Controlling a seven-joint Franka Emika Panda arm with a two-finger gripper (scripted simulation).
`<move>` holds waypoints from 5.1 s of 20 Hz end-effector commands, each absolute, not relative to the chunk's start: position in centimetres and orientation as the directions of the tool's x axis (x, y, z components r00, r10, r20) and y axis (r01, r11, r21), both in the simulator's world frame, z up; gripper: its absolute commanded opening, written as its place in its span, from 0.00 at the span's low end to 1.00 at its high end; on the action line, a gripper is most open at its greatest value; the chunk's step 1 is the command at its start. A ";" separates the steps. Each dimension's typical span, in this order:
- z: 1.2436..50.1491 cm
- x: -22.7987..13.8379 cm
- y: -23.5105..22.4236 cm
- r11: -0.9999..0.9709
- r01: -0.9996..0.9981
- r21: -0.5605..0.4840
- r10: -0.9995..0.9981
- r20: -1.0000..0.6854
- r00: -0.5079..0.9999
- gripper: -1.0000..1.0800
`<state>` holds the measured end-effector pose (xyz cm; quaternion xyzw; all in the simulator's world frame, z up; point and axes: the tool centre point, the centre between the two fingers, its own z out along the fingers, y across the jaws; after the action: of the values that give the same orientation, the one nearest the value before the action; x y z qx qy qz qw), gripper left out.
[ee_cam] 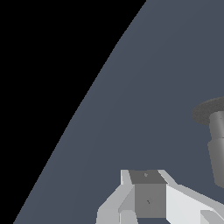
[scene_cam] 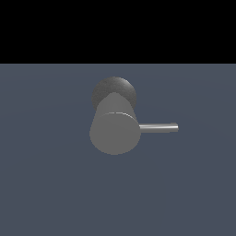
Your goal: Turn on the faucet by rotating a designated handle.
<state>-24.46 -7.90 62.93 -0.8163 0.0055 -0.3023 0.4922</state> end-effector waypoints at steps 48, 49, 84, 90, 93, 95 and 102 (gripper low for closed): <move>19.4 -11.4 -30.3 0.930 0.211 -0.300 -0.344 -0.913 0.220 0.00; 18.0 -11.2 -29.2 0.943 0.192 -0.272 -0.309 -0.930 0.199 0.00; 7.4 -10.6 -14.8 0.999 -0.038 0.012 0.012 -1.000 0.000 0.00; 9.0 -10.6 -15.0 0.999 -0.038 0.012 0.012 -1.000 0.000 0.00; 10.0 -10.6 -15.1 0.999 -0.038 0.012 0.012 -1.000 0.000 0.00; 10.7 -10.5 -15.2 0.999 -0.038 0.012 0.012 -1.000 0.000 0.00; 13.1 -10.5 -15.5 0.999 -0.038 0.012 0.012 -1.000 0.000 0.00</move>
<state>-10.57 -15.72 10.86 -0.0066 0.7178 0.0185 0.6959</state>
